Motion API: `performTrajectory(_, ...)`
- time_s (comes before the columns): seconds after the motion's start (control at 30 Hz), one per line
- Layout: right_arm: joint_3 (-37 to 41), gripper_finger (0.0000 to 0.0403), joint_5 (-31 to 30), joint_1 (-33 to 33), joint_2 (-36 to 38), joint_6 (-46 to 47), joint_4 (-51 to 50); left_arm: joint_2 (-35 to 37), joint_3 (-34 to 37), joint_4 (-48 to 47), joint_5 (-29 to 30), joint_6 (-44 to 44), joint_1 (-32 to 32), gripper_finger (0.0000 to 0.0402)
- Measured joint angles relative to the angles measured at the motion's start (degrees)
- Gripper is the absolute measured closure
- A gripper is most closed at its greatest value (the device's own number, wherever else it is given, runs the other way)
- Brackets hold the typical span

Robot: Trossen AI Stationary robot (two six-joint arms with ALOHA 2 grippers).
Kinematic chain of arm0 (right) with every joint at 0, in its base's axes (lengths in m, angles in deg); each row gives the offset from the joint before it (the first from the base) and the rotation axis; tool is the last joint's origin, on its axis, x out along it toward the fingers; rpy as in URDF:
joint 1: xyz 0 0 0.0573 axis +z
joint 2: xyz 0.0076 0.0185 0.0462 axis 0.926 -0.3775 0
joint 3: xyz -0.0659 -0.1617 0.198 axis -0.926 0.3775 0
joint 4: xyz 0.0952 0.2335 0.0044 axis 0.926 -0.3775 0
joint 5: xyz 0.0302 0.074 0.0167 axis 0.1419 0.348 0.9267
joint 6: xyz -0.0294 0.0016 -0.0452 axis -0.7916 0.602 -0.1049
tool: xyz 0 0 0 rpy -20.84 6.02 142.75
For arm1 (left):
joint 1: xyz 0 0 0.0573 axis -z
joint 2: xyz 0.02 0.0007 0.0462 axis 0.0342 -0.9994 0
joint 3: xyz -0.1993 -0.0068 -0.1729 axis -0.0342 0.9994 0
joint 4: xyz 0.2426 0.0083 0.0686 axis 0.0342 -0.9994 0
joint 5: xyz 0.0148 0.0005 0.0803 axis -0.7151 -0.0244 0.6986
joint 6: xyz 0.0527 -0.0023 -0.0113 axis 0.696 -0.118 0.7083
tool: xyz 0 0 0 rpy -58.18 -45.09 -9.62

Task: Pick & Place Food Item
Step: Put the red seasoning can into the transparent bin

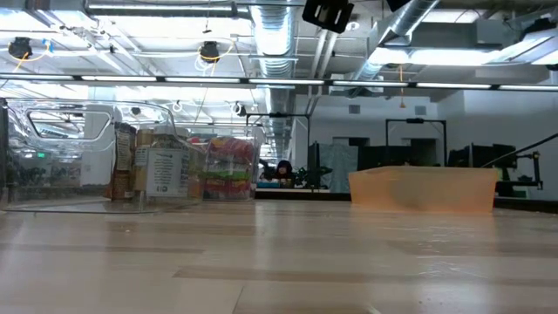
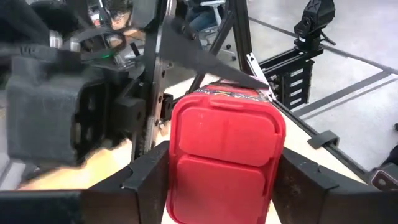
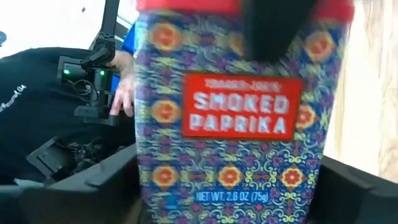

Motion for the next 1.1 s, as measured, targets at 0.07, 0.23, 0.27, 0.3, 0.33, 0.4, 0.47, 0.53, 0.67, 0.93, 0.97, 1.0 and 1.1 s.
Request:
performTrajectory(0.07,0.0,0.0046,-0.2,0.0,0.0,-0.5,0.1,-0.1,0.0,-0.4,-0.4,-0.7,0.0,0.018)
performTrajectory(0.23,0.0,0.0023,-0.2,-0.4,0.1,-0.4,0.2,-0.1,0.0,-0.3,-0.4,-0.7,0.0,0.019)
performTrajectory(0.27,0.0,0.0029,-0.2,-0.4,0.1,-0.4,0.2,-0.1,0.0,-0.5,-0.4,-0.8,0.0,0.019)
performTrajectory(0.3,0.0,0.0033,-0.2,-0.4,0.1,-0.4,0.1,-0.1,0.0,-0.8,-0.4,-1.0,0.0,0.019)
performTrajectory(0.33,0.0,0.0036,-0.2,-0.6,0.1,-0.4,0.1,-0.1,0.0,-1.3,-0.3,-1.5,0.0,0.019)
performTrajectory(0.4,0.0,0.0039,-0.3,-0.9,0.1,-0.1,-0.2,-0.1,0.0,-2.1,-0.2,-2.0,0.0,0.0186)
performTrajectory(0.47,0.0,0.0039,-0.3,-1.4,0.1,0.0,-1.0,-0.1,0.0,-2.9,0.1,-2.7,0.0,0.0185)
performTrajectory(0.53,0.0,0.0038,-0.4,-1.9,0.1,-0.1,-2.4,-0.1,0.0,-3.8,0.2,-3.4,0.1,0.0187)
performTrajectory(0.67,0.0,0.0036,-0.1,-2.9,0.1,-2.0,-6.5,-0.1,0.1,-6.6,-0.2,-4.7,0.2,0.0189)
performTrajectory(0.93,0.0,0.0035,1.4,-4.8,0.1,-4.2,-10.2,-0.1,0.1,-12.7,-0.1,-9.2,0.7,0.0189)
performTrajectory(0.97,0.0,0.0035,1.4,-5.0,0.1,-4.6,-10.7,-0.1,0.1,-14.2,-0.1,-10.0,0.7,0.0189)
performTrajectory(1.0,0.0,0.0035,1.4,-5.2,0.1,-4.8,-11.3,-0.1,0.1,-15.9,-0.1,-10.7,0.7,0.0189)
performTrajectory(1.1,0.0,0.0035,1.4,-5.6,0.1,-6.0,-13.2,-0.1,0.1,-20.8,-0.1,-12.8,0.7,0.0189)
